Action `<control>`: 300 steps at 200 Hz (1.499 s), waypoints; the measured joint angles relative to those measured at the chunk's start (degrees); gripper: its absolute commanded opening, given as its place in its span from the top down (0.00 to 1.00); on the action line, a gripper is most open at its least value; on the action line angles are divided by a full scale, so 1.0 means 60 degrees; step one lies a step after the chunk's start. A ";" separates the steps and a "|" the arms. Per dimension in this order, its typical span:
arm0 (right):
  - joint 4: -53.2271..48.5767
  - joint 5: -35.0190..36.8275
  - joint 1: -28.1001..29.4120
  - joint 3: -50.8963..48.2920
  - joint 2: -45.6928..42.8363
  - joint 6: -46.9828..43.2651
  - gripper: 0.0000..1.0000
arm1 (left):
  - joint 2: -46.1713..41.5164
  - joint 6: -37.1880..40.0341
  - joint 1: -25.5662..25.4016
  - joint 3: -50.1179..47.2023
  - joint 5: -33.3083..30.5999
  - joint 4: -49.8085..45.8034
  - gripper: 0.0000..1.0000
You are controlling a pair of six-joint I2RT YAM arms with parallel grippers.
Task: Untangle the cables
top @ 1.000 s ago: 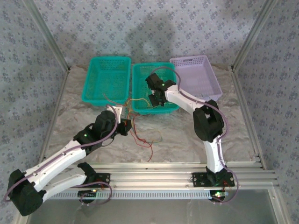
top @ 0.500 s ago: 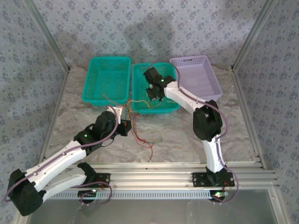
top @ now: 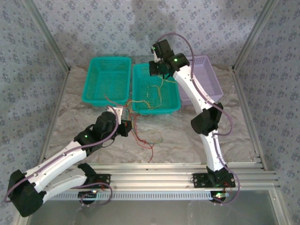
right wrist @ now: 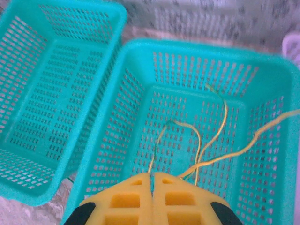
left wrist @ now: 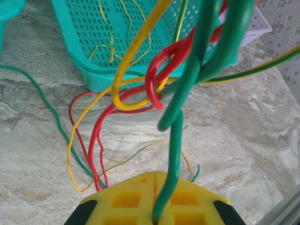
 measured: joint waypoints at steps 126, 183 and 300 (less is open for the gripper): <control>0.0710 -0.2506 0.0372 -0.0918 0.0874 0.2127 1.00 | 0.0000 -0.0058 0.0000 0.0000 0.0066 0.0000 1.00; 0.0994 -0.2364 -0.0222 0.0484 0.3100 0.2357 1.00 | 0.0000 -0.0058 0.0000 0.0000 0.0178 -0.0011 1.00; 0.1377 -0.0907 0.0011 0.1111 0.4309 0.1574 1.00 | 0.0415 -0.0058 0.0000 0.0004 0.0248 0.0000 1.00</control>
